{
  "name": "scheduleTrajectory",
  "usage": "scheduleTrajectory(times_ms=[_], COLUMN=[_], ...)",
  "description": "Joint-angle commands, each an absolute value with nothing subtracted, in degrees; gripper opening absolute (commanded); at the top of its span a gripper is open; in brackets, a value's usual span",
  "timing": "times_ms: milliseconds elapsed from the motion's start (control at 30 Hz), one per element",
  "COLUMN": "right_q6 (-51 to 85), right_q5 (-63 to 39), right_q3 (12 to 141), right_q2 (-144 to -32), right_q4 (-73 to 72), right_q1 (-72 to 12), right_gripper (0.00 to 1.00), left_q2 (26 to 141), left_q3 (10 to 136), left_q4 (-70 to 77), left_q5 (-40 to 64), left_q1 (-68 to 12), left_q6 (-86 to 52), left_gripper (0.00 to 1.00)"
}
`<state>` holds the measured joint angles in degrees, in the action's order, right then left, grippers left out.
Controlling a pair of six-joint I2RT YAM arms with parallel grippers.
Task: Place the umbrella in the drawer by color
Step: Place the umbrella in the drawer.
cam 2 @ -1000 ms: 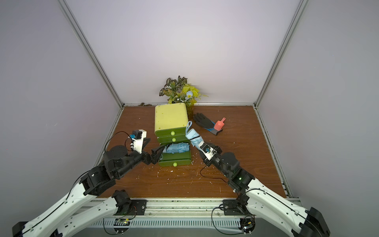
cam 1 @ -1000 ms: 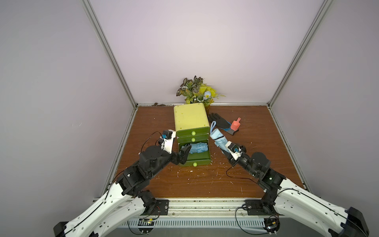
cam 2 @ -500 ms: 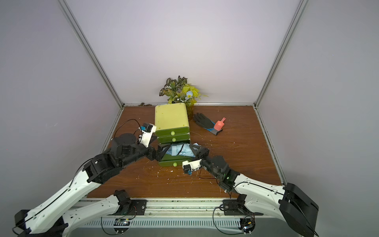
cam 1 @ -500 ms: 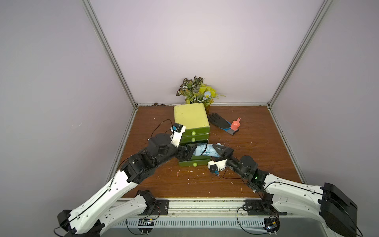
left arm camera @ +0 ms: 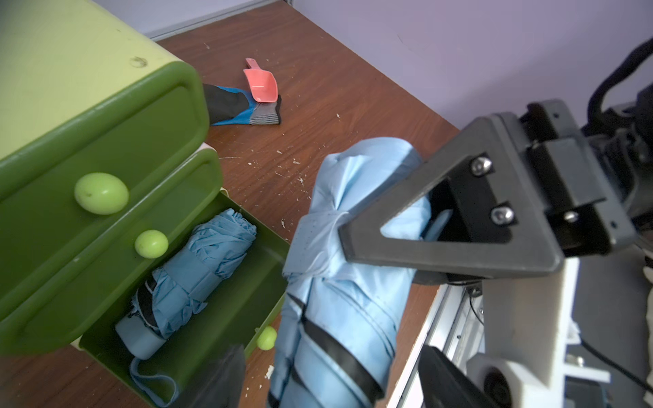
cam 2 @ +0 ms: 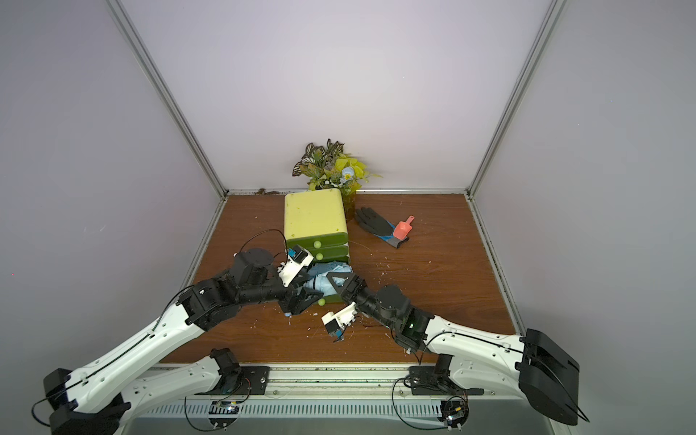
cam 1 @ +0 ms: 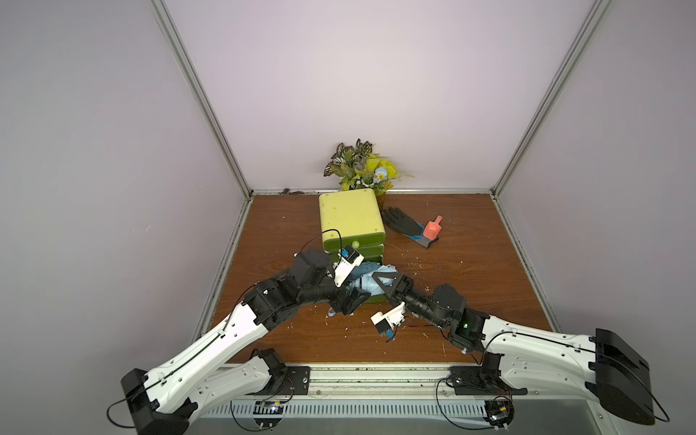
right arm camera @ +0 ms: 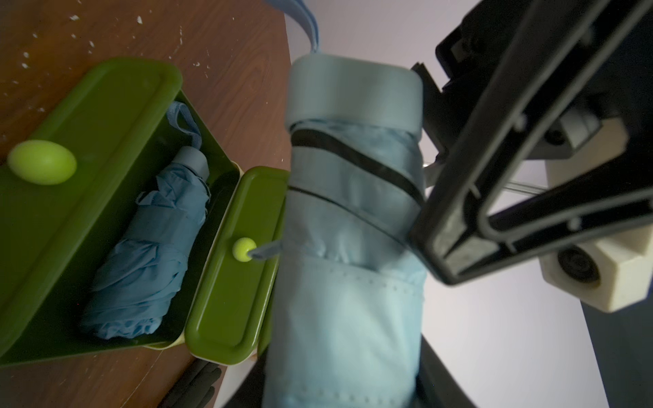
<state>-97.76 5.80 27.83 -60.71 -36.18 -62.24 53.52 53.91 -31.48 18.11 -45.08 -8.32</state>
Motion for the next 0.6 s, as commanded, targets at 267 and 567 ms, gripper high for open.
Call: scheduleTrajectory(times_ms=[267,567], right_q6=[-101.51,-102.74], right_q5=[4.66,4.99], right_q3=[31.53,32.0], right_q2=[-59.72,-58.71], right_q4=[-34.51,-32.17], right_q1=[-64.94,-64.92], right_gripper=[0.01,0.02], left_q2=[57.35,57.55], left_q3=[54.78,52.92], left_q4=[-34.16,-34.37], left_q5=[21.98,24.41], left_q1=[-46.21,-47.68], left_q6=[-1.92,-0.49], left_gripper=[0.65,0.67])
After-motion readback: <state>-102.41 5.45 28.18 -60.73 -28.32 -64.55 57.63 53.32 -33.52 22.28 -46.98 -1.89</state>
